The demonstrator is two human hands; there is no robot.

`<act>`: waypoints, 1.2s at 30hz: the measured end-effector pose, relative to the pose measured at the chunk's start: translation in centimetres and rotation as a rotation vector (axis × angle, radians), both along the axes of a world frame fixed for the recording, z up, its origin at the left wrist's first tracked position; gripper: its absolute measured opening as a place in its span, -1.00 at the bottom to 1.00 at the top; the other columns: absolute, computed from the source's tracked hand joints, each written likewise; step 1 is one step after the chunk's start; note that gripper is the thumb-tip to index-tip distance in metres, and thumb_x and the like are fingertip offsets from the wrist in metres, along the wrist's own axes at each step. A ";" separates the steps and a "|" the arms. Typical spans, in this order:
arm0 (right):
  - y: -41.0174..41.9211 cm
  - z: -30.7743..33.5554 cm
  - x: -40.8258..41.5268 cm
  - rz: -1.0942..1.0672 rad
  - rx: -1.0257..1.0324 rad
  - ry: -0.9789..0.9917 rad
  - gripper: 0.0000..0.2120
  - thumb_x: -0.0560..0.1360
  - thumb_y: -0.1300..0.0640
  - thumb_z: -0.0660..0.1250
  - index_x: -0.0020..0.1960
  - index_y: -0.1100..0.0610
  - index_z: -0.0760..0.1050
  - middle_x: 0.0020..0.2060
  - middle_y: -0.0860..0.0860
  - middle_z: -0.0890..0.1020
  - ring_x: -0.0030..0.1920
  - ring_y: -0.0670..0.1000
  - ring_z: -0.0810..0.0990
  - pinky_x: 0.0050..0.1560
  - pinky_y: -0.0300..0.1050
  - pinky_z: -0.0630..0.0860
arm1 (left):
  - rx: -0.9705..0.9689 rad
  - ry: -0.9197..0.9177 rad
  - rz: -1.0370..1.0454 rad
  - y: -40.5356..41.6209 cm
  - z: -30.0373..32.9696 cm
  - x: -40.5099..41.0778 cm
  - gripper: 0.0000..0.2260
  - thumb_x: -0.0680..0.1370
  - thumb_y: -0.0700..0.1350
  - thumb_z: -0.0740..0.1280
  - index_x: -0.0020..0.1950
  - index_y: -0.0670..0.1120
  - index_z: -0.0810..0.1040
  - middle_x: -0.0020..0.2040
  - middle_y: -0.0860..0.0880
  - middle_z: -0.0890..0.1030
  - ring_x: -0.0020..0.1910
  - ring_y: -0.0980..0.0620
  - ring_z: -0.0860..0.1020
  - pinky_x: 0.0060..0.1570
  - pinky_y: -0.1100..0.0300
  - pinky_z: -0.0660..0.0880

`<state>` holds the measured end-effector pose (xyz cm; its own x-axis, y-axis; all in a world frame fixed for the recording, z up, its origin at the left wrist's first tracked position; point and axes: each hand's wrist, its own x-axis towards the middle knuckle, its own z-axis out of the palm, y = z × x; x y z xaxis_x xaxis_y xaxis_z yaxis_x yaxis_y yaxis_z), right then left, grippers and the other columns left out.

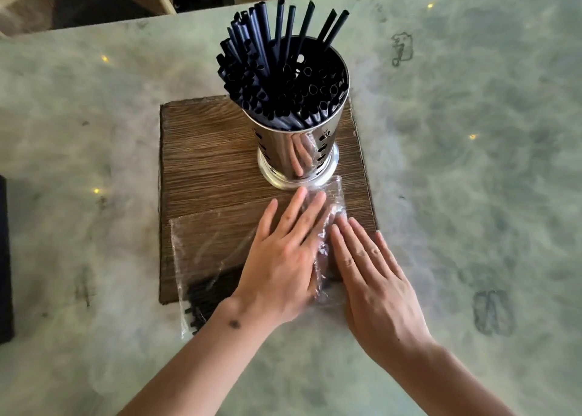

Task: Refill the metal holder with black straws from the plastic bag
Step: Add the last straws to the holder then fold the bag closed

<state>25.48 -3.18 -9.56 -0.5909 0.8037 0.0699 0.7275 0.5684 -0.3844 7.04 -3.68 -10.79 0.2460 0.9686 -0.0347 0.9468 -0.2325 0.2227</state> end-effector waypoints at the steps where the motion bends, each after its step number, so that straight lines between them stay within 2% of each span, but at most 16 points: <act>1: -0.1 -0.2 0.1 0.031 -0.008 0.008 -0.40 0.52 0.31 0.18 0.57 0.28 0.26 0.58 0.16 0.28 0.60 0.14 0.23 0.54 0.19 0.26 | -0.016 0.014 -0.017 0.2 0.0 0.0 -0.39 0.73 0.17 -0.14 0.67 -0.12 0.25 0.70 -0.08 0.19 0.71 -0.13 0.07 0.61 -0.27 0.13; 2: -0.3 -0.4 0.1 0.053 -0.018 0.016 -0.39 0.53 0.32 0.23 0.58 0.27 0.25 0.59 0.15 0.28 0.61 0.13 0.22 0.53 0.20 0.28 | -0.021 0.034 -0.034 0.4 -0.2 -0.1 -0.34 0.72 0.21 -0.21 0.67 -0.13 0.24 0.71 -0.09 0.18 0.70 -0.14 0.07 0.61 -0.28 0.13; 3: -0.3 -0.5 0.3 0.066 -0.029 0.023 -0.37 0.53 0.34 0.29 0.58 0.26 0.24 0.59 0.15 0.28 0.61 0.12 0.22 0.52 0.21 0.29 | -0.016 0.053 -0.049 0.5 -0.2 -0.1 -0.36 0.73 0.20 -0.19 0.68 -0.12 0.22 0.71 -0.09 0.17 0.70 -0.16 0.06 0.60 -0.30 0.15; 5: -0.3 -0.7 0.4 0.083 -0.038 0.032 -0.35 0.52 0.34 0.32 0.58 0.25 0.22 0.59 0.15 0.28 0.61 0.11 0.21 0.53 0.20 0.29 | -0.012 0.065 -0.057 0.6 -0.3 -0.1 -0.42 0.72 0.12 -0.04 0.68 -0.13 0.21 0.71 -0.11 0.15 0.70 -0.18 0.06 0.57 -0.34 0.19; 10: -0.1 -0.9 0.1 0.126 -0.014 -0.005 -0.40 0.57 0.26 0.16 0.60 0.25 0.19 0.61 0.14 0.25 0.63 0.09 0.17 0.58 0.14 0.18 | -0.013 0.061 -0.072 0.5 -0.1 -0.1 -0.36 0.63 -0.01 0.17 0.69 -0.16 0.13 0.73 -0.14 0.06 0.72 -0.16 -0.04 0.63 -0.25 0.10; 12: -0.1 -0.9 0.0 0.127 -0.005 -0.038 -0.37 0.52 0.29 0.16 0.60 0.25 0.20 0.60 0.14 0.25 0.62 0.10 0.19 0.56 0.15 0.20 | -0.012 -0.058 0.014 0.4 0.3 -0.8 -0.41 0.65 -0.06 0.07 0.69 -0.19 0.14 0.72 -0.13 0.08 0.72 -0.08 -0.04 0.67 -0.15 0.05; 14: 0.0 -1.0 -0.2 0.120 0.012 -0.063 -0.34 0.48 0.31 0.11 0.59 0.26 0.22 0.60 0.14 0.27 0.61 0.12 0.21 0.55 0.18 0.23 | 0.014 -0.140 0.137 0.1 0.6 -1.6 -0.46 0.69 -0.08 0.00 0.67 -0.21 0.18 0.70 -0.13 0.15 0.71 -0.06 0.03 0.67 -0.12 0.07; 17: -0.2 -1.1 -0.4 0.133 0.035 -0.079 -0.36 0.50 0.33 0.06 0.59 0.26 0.23 0.60 0.14 0.27 0.61 0.11 0.21 0.54 0.21 0.27 | 0.054 -0.211 0.276 -1.1 0.7 -2.7 -0.51 0.71 -0.10 0.02 0.63 -0.24 0.27 0.65 -0.16 0.29 0.68 -0.10 0.18 0.63 -0.15 0.18; 20: -0.2 -1.1 -0.4 0.159 0.040 -0.099 -0.38 0.52 0.34 0.05 0.59 0.26 0.24 0.60 0.14 0.27 0.61 0.11 0.22 0.53 0.22 0.29 | 0.058 -0.275 0.330 -1.9 0.6 -3.2 -0.49 0.70 -0.09 0.04 0.63 -0.26 0.26 0.64 -0.18 0.31 0.67 -0.11 0.22 0.61 -0.16 0.23; 23: -0.1 -0.7 -0.7 0.170 0.041 -0.131 -0.40 0.53 0.32 0.07 0.58 0.26 0.27 0.59 0.15 0.28 0.60 0.13 0.23 0.52 0.22 0.31 | 0.046 -0.314 0.320 -2.3 0.5 -3.1 -0.47 0.69 -0.09 0.05 0.65 -0.25 0.22 0.64 -0.18 0.30 0.67 -0.10 0.21 0.61 -0.18 0.23; 26: -0.1 -0.3 -1.0 0.167 0.041 -0.148 -0.41 0.53 0.32 0.03 0.56 0.28 0.32 0.57 0.17 0.32 0.58 0.15 0.26 0.51 0.23 0.33 | 0.066 -0.292 0.307 -2.4 0.5 -2.9 -0.48 0.68 -0.10 0.06 0.64 -0.24 0.26 0.64 -0.18 0.31 0.66 -0.13 0.23 0.57 -0.24 0.27; 31: -0.2 0.2 -1.2 0.156 0.046 -0.174 -0.41 0.52 0.30 0.00 0.53 0.28 0.36 0.55 0.17 0.36 0.57 0.15 0.31 0.50 0.23 0.34 | 0.292 -0.256 0.202 -2.3 0.9 -2.2 -0.55 0.68 -0.16 0.13 0.56 -0.27 0.39 0.56 -0.21 0.43 0.61 -0.16 0.34 0.55 -0.18 0.31; 33: -0.2 0.4 -1.4 0.148 0.039 -0.188 -0.40 0.51 0.28 0.02 0.53 0.27 0.36 0.55 0.16 0.36 0.56 0.14 0.31 0.50 0.21 0.34 | 0.255 -0.228 0.144 -2.0 1.1 -1.4 -0.54 0.71 -0.12 0.08 0.58 -0.25 0.38 0.58 -0.19 0.42 0.62 -0.14 0.31 0.57 -0.16 0.30; 36: -0.4 0.6 -1.4 0.143 0.006 -0.199 -0.40 0.52 0.23 0.07 0.56 0.24 0.33 0.57 0.14 0.33 0.58 0.12 0.27 0.53 0.19 0.27 | 0.092 -0.145 0.142 -1.9 0.7 -0.4 -0.51 0.72 -0.07 0.03 0.64 -0.19 0.29 0.66 -0.14 0.29 0.68 -0.10 0.17 0.61 -0.15 0.22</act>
